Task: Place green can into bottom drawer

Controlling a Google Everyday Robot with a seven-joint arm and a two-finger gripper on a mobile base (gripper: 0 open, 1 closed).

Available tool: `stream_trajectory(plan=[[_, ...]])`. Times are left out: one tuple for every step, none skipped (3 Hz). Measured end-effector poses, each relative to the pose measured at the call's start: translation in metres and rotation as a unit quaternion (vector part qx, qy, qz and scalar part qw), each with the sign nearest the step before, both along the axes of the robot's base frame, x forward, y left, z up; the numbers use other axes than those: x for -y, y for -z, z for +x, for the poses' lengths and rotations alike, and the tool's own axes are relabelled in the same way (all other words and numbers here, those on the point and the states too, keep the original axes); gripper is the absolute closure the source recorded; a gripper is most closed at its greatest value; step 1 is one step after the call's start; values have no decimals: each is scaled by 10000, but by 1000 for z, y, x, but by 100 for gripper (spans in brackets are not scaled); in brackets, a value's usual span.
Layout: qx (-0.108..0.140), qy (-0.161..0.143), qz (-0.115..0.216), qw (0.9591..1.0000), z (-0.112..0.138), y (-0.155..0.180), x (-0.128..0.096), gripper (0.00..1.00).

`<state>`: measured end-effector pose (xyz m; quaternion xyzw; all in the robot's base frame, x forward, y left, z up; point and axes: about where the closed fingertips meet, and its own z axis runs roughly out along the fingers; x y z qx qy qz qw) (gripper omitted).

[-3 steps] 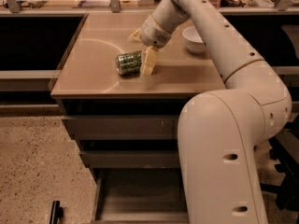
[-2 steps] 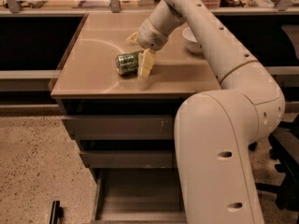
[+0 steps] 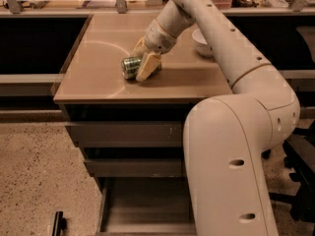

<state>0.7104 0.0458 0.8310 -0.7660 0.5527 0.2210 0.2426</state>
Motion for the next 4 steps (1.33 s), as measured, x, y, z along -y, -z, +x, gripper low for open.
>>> stream_trajectory(plan=[[0,0,0,10000,0,0,0,64],[0,0,0,10000,0,0,0,88],[0,1,0,10000,0,0,0,100],[17,40,17,10000,-2,-3,-3,100]])
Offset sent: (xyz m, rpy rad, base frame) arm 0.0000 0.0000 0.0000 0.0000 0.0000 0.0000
